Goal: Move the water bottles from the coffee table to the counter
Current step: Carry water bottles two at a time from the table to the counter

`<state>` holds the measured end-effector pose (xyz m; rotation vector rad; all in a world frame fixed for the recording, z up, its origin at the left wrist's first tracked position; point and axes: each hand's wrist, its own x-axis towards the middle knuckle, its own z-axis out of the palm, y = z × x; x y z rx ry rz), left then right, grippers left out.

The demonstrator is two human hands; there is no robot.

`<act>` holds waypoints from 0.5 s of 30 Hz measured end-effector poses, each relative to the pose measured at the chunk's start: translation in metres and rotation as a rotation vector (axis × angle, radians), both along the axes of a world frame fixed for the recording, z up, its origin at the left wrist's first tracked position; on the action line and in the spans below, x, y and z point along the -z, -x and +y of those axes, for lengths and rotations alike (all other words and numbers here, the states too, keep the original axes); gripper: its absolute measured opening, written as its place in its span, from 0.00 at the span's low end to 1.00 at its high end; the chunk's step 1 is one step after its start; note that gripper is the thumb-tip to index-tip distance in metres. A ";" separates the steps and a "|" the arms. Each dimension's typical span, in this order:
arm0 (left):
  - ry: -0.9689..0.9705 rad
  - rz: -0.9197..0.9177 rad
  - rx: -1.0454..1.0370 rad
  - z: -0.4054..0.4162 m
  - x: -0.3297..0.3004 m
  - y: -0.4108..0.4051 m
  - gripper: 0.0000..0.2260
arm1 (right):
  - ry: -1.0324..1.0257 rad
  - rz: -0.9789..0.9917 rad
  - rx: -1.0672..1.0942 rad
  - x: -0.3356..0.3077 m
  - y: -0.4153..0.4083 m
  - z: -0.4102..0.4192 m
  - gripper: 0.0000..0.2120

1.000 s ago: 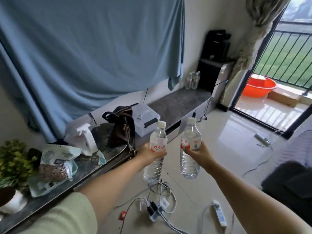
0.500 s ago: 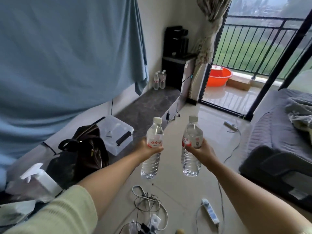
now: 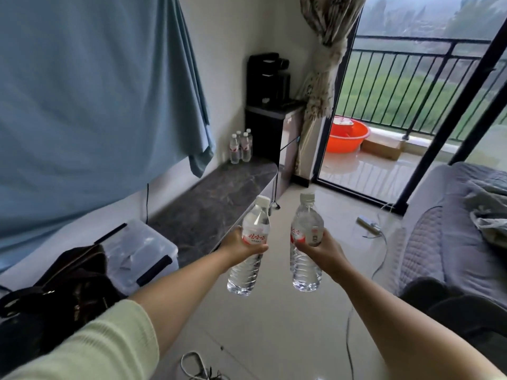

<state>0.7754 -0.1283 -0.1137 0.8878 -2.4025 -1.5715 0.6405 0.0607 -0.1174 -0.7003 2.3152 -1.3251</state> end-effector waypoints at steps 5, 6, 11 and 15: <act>0.010 0.039 -0.046 -0.006 -0.008 0.094 0.14 | -0.006 0.048 0.013 -0.015 0.098 -0.009 0.18; 0.014 0.055 -0.056 -0.005 -0.009 0.107 0.12 | -0.006 0.051 0.032 -0.017 0.110 -0.011 0.19; -0.021 0.053 -0.033 -0.014 -0.009 0.174 0.10 | -0.007 0.053 0.024 -0.017 0.173 -0.032 0.20; -0.038 0.061 -0.040 -0.038 -0.002 0.216 0.13 | -0.012 0.030 -0.011 -0.007 0.211 -0.055 0.21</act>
